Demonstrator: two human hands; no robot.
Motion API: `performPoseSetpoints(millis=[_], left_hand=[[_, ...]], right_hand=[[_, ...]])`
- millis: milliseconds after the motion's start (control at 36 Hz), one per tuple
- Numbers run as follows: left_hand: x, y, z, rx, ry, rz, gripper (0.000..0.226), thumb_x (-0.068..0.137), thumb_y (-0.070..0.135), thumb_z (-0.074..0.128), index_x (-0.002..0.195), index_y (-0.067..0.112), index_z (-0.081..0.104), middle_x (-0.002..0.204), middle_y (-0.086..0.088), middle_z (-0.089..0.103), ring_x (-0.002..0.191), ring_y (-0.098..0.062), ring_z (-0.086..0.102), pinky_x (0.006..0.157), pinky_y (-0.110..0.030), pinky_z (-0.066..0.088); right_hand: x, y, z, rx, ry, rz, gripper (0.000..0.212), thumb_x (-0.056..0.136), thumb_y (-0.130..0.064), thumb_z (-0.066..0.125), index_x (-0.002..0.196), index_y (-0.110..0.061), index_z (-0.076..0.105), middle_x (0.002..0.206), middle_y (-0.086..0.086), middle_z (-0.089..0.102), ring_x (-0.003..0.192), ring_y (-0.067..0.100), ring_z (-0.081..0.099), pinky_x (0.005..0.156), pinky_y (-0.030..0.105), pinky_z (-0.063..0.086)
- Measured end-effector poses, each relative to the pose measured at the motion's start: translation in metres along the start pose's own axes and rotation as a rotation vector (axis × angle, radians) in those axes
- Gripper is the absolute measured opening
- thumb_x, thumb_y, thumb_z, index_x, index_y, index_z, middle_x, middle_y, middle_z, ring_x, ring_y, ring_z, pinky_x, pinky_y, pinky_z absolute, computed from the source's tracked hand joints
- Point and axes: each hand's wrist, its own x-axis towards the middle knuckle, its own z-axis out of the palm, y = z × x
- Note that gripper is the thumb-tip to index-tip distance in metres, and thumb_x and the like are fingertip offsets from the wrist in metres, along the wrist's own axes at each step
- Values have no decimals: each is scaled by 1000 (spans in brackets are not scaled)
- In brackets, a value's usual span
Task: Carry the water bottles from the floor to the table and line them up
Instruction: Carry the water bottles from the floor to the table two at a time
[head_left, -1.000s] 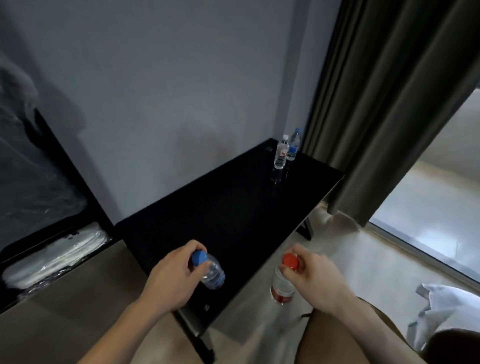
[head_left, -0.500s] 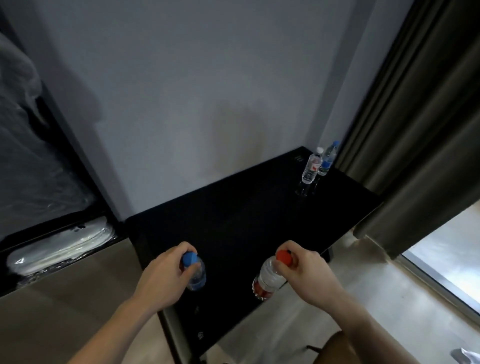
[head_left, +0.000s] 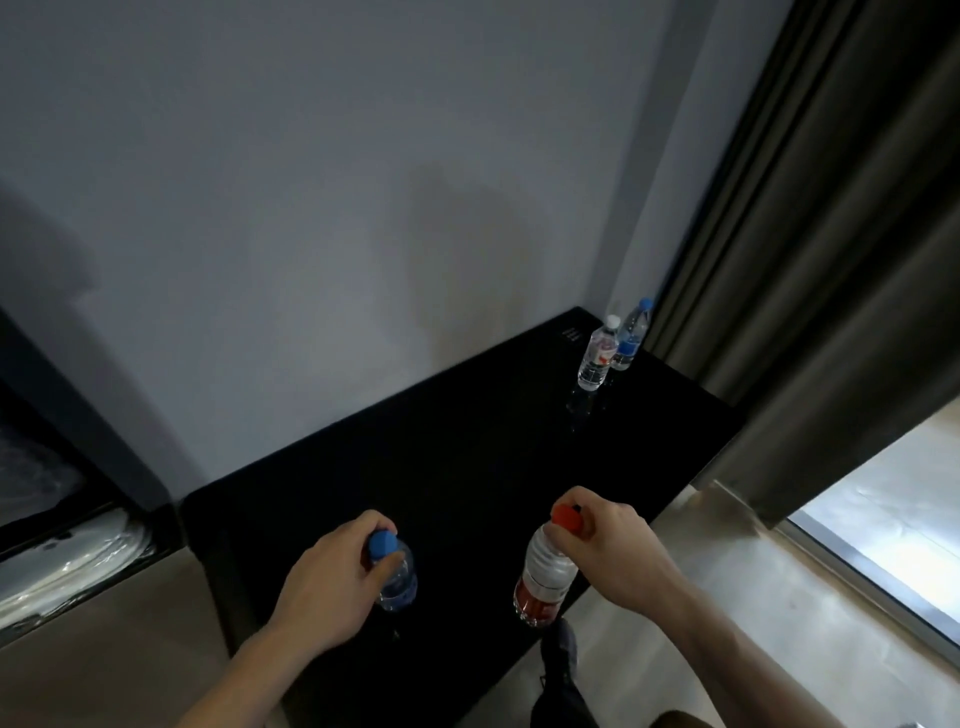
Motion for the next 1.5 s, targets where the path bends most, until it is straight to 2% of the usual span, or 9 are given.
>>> performPoseSetpoints(millis=[222,417,528,639,778,944,1083,1306,1500], left_hand=[[85,39,26,-2,30,-30,20,91,53,65,101,61,49,97,34,59,83,13,60,57,-16,46],[184,102,66,37,31,-135,17,92,48,66,97,51,50,91,18,63,85,19,56,59,-16,46],[231,136,88,33,58,-198,16,92,47,64,97,49,49,92,16,64,80,12,61,63,-19,51],[278,163,104,19,90,-217,12,95,47,61,99,47,50,89,14,64,76,5,64,60,-20,52],[334,195,119,37,121,-268,12,97,42,60,104,43,50,91,15,62,72,-2,64,61,-19,51],[395,210,135,79,100,-274,17,96,40,61,103,45,47,90,14,60,69,-3,62,55,-16,44],[440,221,149,152,56,-242,20,95,38,61,107,43,47,98,13,57,80,-4,60,68,-23,53],[488,246,168,279,-24,-190,23,100,37,55,121,33,49,110,5,60,92,-13,61,82,-35,56],[507,256,185,293,-57,-164,22,99,37,54,119,32,48,109,3,61,91,-14,62,83,-37,57]], right_hand=[[78,56,-32,7,-64,9,11,88,-49,62,89,-40,57,76,-9,66,66,8,64,60,27,54],[170,129,-72,10,-160,-35,13,88,-54,59,92,-43,53,75,-12,65,66,2,63,53,21,49],[212,165,-100,25,-213,-34,19,85,-61,54,96,-46,50,76,-11,65,68,-2,64,49,19,44],[255,201,-130,39,-259,-35,19,85,-63,55,97,-50,50,81,-23,65,67,-3,65,49,18,44],[297,240,-154,-13,-250,-40,20,83,-65,54,96,-50,48,76,-14,65,71,-8,63,51,19,43],[329,276,-167,-8,-198,-17,17,85,-62,56,93,-49,48,73,-14,66,69,-7,63,51,21,46],[346,301,-179,-16,-175,45,13,91,-56,57,95,-49,47,76,-13,65,66,-2,64,52,16,41],[371,334,-193,-68,-120,122,10,96,-48,55,100,-43,47,84,-13,63,72,3,62,59,25,46],[391,354,-193,-69,-119,174,10,98,-44,55,103,-41,47,82,-11,63,69,6,62,56,24,42]])
